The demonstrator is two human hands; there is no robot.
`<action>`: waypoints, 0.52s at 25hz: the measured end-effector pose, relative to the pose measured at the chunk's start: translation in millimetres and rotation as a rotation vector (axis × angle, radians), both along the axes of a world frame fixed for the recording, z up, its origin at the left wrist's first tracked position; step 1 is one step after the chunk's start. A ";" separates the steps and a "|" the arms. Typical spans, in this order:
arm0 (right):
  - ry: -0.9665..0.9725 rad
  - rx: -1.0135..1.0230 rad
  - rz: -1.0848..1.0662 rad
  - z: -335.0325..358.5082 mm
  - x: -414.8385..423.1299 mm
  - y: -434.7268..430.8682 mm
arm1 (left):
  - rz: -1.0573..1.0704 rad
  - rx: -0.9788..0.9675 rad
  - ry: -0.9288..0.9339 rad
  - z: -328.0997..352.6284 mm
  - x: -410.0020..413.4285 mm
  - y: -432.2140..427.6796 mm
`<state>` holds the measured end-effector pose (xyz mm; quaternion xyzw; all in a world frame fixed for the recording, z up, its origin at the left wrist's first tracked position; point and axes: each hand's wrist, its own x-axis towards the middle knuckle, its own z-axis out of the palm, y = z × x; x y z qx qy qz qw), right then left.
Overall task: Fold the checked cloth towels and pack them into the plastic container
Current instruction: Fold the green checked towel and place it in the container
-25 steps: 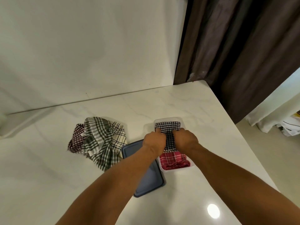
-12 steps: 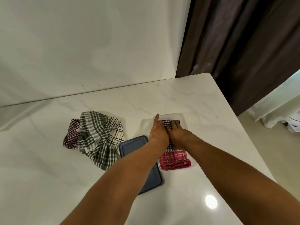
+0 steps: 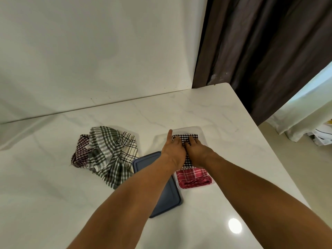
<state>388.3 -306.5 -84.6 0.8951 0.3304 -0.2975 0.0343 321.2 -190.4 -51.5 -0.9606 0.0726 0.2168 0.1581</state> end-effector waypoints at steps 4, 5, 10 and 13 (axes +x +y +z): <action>-0.132 0.142 -0.056 24.7 -14.6 9.5 | 0.113 -0.339 -0.304 8.7 -29.3 27.7; -0.177 0.205 -0.111 32.1 -21.7 13.9 | 0.179 -0.386 -0.361 10.9 -39.6 36.4; -0.367 0.588 -0.145 56.1 -69.0 54.8 | 0.506 -0.436 -0.521 4.1 -106.1 91.7; -0.311 0.717 -0.059 58.3 -101.1 88.5 | 0.934 -0.474 -0.512 -0.6 -142.2 123.8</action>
